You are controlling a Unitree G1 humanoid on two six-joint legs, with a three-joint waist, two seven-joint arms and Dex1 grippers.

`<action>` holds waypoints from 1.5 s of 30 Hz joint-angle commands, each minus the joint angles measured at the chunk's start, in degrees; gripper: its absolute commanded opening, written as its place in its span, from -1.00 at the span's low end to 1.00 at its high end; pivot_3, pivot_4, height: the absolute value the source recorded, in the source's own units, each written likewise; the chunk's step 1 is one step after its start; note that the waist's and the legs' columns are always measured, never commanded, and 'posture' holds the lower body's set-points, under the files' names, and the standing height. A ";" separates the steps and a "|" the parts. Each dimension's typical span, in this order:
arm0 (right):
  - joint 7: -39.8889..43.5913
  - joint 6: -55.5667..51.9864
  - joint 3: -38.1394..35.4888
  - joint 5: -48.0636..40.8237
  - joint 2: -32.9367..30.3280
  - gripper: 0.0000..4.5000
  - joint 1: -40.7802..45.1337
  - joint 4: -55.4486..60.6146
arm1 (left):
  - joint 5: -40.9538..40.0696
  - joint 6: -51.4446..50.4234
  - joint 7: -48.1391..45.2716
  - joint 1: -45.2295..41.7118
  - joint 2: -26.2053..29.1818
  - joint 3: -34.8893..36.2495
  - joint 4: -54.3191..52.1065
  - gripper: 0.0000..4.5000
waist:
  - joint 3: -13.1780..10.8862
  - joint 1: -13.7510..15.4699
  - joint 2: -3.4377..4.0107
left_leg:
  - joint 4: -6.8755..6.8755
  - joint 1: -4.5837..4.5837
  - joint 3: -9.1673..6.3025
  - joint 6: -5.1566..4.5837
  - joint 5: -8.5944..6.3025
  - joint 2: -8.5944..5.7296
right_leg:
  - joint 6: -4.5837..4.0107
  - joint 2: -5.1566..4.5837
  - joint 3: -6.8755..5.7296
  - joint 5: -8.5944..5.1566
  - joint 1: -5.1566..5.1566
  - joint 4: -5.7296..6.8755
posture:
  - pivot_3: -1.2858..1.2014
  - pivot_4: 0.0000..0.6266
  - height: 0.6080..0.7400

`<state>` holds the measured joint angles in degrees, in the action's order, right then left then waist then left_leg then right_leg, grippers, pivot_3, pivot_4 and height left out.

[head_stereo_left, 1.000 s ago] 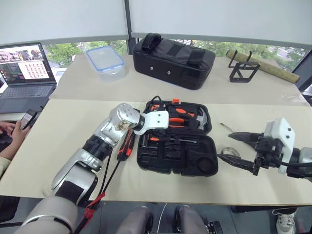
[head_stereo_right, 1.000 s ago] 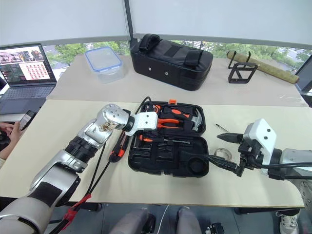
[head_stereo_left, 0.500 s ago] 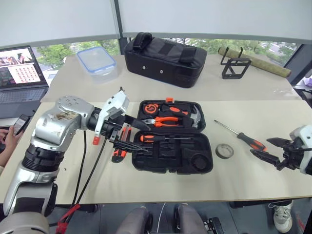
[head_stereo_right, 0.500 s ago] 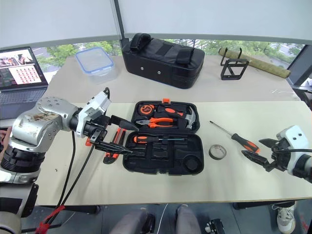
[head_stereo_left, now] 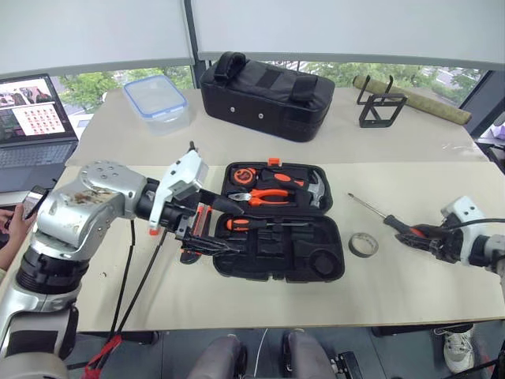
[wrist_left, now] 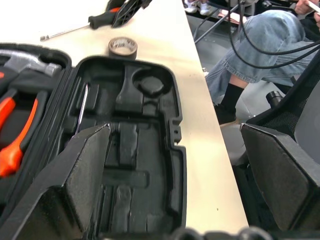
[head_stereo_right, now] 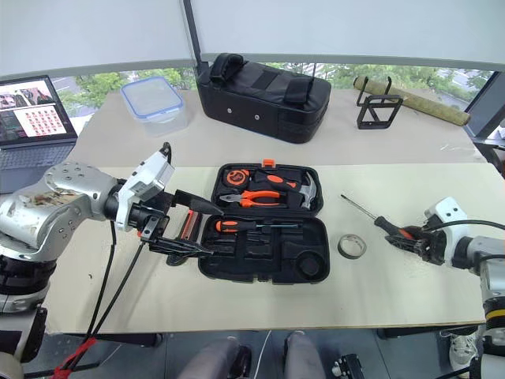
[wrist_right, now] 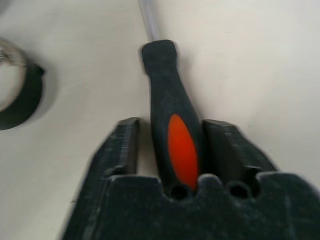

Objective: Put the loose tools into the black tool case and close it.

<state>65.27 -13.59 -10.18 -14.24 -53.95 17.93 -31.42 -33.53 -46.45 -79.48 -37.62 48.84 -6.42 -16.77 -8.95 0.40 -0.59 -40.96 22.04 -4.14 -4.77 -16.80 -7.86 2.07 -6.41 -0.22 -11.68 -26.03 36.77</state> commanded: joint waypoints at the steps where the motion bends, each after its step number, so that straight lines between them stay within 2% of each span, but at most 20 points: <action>1: 4.02 -0.78 -2.18 -3.31 -2.43 -0.54 -0.45 8.12 | 1.09 2.97 -1.08 0.30 2.39 0.22 -0.56 1.00 | -0.01 -0.03 0.01 | 0.00 0.01 0.01 0.00 0.00 0.00 | 0.00 0.00 0.02 0.00 -0.01 0.00 | 0.03 -0.52 0.72; 5: 12.16 -2.58 -0.90 -9.79 -3.39 -0.54 -1.97 26.01 | 3.11 6.51 -2.83 1.67 4.50 -1.05 -0.17 1.00 | -0.02 -0.28 0.30 | 0.04 0.03 0.05 0.00 0.00 -0.01 | 0.00 0.00 0.04 0.00 -0.08 0.02 | 0.03 -0.52 0.72; 8: 11.93 -6.78 4.48 -11.64 -1.73 -0.54 0.96 37.70 | 4.06 8.51 -3.69 2.58 5.33 -1.81 -0.22 1.00 | -0.02 -0.66 0.32 | 0.10 0.02 0.04 0.04 -0.01 0.12 | -0.04 0.08 0.03 -0.02 -0.10 0.02 | 0.03 -0.52 0.72; 11: 10.71 -7.55 9.30 -9.59 0.01 -0.54 3.33 41.59 | 4.46 9.19 -3.77 2.49 5.25 -2.25 0.00 1.00 | -0.04 -0.52 0.27 | 0.06 0.04 0.02 0.05 -0.01 0.12 | -0.06 0.08 0.01 -0.01 -0.09 -0.01 | 0.03 -0.52 0.72; 18: 6.03 -3.59 19.98 2.26 4.25 -0.54 9.43 36.18 | 4.58 9.88 -3.86 2.03 5.43 -2.52 -0.12 1.00 | -0.06 0.41 0.23 | -0.07 0.17 0.00 0.01 -0.01 -0.02 | -0.03 -0.02 -0.20 0.00 -0.13 -0.02 | 0.03 -0.52 0.72; 33: 5.35 1.11 22.15 6.29 8.20 -0.54 12.79 32.29 | 4.87 10.56 -2.00 2.21 5.09 -2.28 0.16 1.00 | -0.07 0.10 0.23 | -0.03 0.17 0.00 0.02 0.00 0.02 | -0.05 0.03 -0.34 0.00 -0.19 0.00 | 0.03 -0.52 0.72; 35: 5.39 0.56 21.59 5.91 8.09 -0.09 12.90 32.86 | 5.00 10.75 -1.88 2.07 5.04 -2.33 0.49 1.00 | -0.07 0.16 0.23 | -0.04 0.17 0.00 0.02 0.00 0.01 | -0.04 0.03 -0.35 0.00 -0.18 0.00 | 0.03 -0.52 0.72; 42: 5.05 -4.32 18.82 2.37 7.79 0.96 14.44 37.73 | 5.52 11.47 -1.72 1.09 4.52 -2.69 1.96 1.00 | -0.07 0.13 0.23 | -0.03 0.17 0.00 0.02 0.00 0.01 | -0.04 0.04 -0.36 0.00 -0.19 0.00 | 0.03 -0.52 0.72; 45: 3.92 -7.29 18.32 1.27 8.55 0.99 14.84 39.02 | 5.99 11.96 -1.78 0.65 4.09 -3.00 2.70 1.00 | -0.07 0.14 0.23 | -0.04 0.17 0.00 0.02 0.00 0.01 | -0.05 0.04 -0.36 0.00 -0.18 0.00 | 0.03 -0.52 0.72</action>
<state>70.00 -18.99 10.09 -11.45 -45.58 31.61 5.28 -27.96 -35.42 -81.39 -35.85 53.15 -9.90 -14.05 -9.02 0.54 -0.36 -41.00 22.21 -4.14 -4.75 -16.80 -7.85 2.02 -6.37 -0.58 -11.69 -26.21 36.77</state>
